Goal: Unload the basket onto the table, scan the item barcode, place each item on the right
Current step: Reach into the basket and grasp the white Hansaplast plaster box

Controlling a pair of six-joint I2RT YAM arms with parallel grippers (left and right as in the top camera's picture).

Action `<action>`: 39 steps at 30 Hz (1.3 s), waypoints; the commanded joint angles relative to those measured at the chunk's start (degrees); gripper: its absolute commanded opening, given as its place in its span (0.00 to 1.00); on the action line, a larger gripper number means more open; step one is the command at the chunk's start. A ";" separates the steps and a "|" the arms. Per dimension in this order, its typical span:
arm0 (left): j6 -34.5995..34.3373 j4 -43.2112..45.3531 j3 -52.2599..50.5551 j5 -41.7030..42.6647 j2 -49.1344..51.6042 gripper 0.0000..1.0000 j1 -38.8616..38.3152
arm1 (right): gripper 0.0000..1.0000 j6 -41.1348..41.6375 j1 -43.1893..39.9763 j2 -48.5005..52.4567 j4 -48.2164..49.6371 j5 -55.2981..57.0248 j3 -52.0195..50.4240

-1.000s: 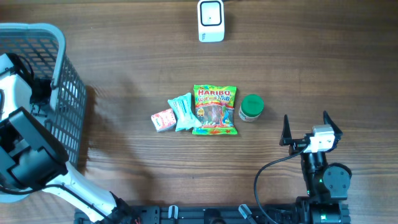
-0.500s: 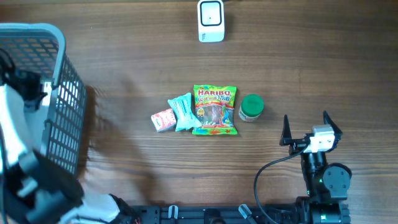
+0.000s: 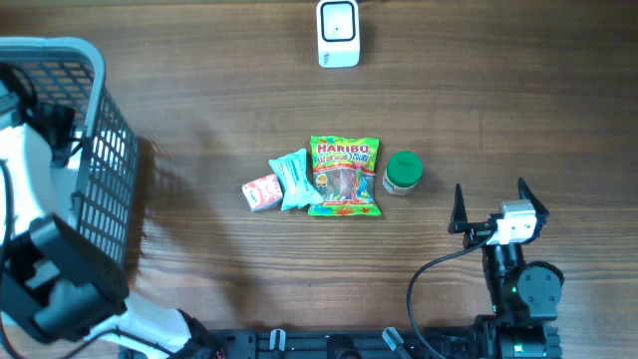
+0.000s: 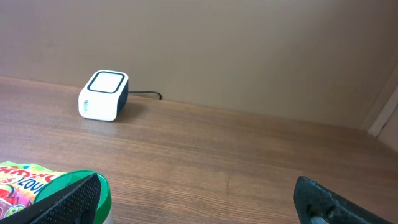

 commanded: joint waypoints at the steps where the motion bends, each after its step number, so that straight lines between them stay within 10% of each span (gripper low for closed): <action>1: -0.04 3.21 -0.26 -0.76 3.63 0.67 -1.42 | 1.00 -0.74 -0.02 -0.26 0.13 -0.63 -0.04; 5: -0.07 8.46 -0.26 -0.72 6.29 0.48 -1.99 | 1.00 -0.74 -0.02 -0.26 0.13 -0.63 -0.04; 17: -0.07 14.34 -0.26 1.01 15.19 0.61 -4.24 | 1.00 -0.72 -0.02 -0.26 0.13 -0.63 -0.04; 31: -5.90 -7.93 -0.24 -0.79 13.20 0.10 5.60 | 1.00 -0.74 -0.02 -0.26 0.13 -0.63 -0.04; 35: -10.54 -13.73 -0.24 -0.90 11.87 0.25 9.33 | 1.00 -0.74 -0.02 -0.26 0.13 -0.63 -0.04; 36: -10.58 -14.01 -0.24 -0.70 11.43 0.37 9.55 | 1.00 -0.74 -0.02 -0.26 0.13 -0.63 -0.04; 37: -10.58 -14.03 -0.24 -0.26 10.86 0.81 9.55 | 1.00 -0.74 -0.02 -0.26 0.13 -0.63 -0.04; 39: -10.58 -13.42 -0.24 2.23 8.48 1.00 9.31 | 1.00 -0.74 -0.02 -0.26 0.13 -0.63 -0.04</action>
